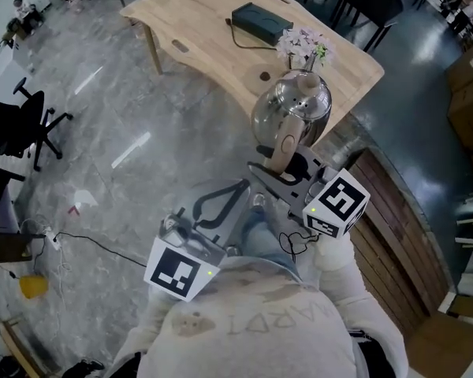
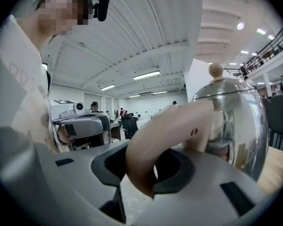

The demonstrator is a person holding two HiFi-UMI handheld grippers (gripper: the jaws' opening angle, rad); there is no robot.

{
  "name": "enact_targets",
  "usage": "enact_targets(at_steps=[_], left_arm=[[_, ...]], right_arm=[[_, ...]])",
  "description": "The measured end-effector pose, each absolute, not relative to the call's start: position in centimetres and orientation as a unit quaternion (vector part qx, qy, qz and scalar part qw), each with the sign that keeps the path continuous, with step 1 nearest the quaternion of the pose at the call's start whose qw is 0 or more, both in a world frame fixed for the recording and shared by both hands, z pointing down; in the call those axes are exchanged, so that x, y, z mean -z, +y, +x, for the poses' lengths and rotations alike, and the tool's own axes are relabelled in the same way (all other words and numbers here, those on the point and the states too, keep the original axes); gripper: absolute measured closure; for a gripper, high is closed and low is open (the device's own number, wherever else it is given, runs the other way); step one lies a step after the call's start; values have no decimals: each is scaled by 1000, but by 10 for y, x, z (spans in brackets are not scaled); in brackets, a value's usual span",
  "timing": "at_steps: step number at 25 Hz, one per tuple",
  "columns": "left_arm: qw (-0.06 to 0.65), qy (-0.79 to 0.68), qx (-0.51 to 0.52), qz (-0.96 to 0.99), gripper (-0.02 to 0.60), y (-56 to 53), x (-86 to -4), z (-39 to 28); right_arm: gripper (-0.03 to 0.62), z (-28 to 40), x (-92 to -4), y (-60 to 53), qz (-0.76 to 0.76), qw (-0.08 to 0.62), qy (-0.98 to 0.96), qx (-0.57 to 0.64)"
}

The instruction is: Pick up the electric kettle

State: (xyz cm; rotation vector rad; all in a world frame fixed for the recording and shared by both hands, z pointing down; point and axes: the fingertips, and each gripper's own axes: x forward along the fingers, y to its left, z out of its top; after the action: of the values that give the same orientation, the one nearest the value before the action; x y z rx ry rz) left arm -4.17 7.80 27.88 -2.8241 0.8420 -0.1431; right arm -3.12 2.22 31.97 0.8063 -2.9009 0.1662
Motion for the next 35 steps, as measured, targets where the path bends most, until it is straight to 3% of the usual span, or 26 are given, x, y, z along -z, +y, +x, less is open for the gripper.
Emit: enact_targets(at_steps=[7, 25, 35], left_arm=[[112, 275, 36, -954, 568, 166, -275, -66], [93, 263, 15, -960, 568, 159, -255, -72], [93, 249, 3, -964, 568, 202, -241, -35]], right_arm=[[465, -48, -313, 121, 294, 47, -953, -52], [467, -54, -274, 153, 335, 25, -941, -41], [467, -22, -252, 205, 347, 11, -938, -12]])
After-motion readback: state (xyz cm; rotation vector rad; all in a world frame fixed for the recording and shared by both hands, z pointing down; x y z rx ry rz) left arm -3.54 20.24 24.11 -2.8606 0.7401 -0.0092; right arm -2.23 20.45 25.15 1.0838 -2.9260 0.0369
